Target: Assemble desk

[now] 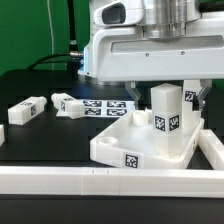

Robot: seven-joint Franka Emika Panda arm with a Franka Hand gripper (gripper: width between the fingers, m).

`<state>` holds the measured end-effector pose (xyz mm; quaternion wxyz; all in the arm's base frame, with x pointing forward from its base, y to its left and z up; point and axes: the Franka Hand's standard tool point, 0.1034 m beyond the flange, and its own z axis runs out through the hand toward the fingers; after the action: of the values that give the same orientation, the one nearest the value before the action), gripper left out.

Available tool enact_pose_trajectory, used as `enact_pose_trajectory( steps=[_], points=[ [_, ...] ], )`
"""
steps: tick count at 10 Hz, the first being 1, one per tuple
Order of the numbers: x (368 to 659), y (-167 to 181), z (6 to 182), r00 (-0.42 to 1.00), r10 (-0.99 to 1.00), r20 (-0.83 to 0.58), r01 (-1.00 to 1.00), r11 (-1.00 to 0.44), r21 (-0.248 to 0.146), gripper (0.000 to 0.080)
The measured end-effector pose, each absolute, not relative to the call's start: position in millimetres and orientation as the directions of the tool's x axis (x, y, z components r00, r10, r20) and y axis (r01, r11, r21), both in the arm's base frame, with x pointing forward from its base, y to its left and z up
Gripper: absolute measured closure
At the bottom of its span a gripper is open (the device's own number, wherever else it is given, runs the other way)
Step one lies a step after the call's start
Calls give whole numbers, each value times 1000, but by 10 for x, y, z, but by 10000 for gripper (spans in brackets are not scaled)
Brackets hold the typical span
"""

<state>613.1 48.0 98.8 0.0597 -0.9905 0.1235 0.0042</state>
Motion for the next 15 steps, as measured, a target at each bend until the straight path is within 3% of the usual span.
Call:
enact_pose_trajectory(
  steps=[5,7,8,9,10,11,13,15],
  points=[
    [6175,474,1031,988,152,23,153,-986,-63,150],
    [6171,458,1023,964,265,30,266,-962,-58,150],
    [6170,455,1022,964,264,30,266,-962,-58,246],
    [6170,455,1021,964,263,30,264,-963,-58,246],
    [6170,455,1021,964,263,30,264,-963,-58,475],
    [6169,455,1019,968,249,29,251,-966,-59,511],
    [6169,454,1018,971,238,28,239,-969,-59,511],
    [6169,452,1013,999,40,19,41,-995,-87,511]
  ],
)
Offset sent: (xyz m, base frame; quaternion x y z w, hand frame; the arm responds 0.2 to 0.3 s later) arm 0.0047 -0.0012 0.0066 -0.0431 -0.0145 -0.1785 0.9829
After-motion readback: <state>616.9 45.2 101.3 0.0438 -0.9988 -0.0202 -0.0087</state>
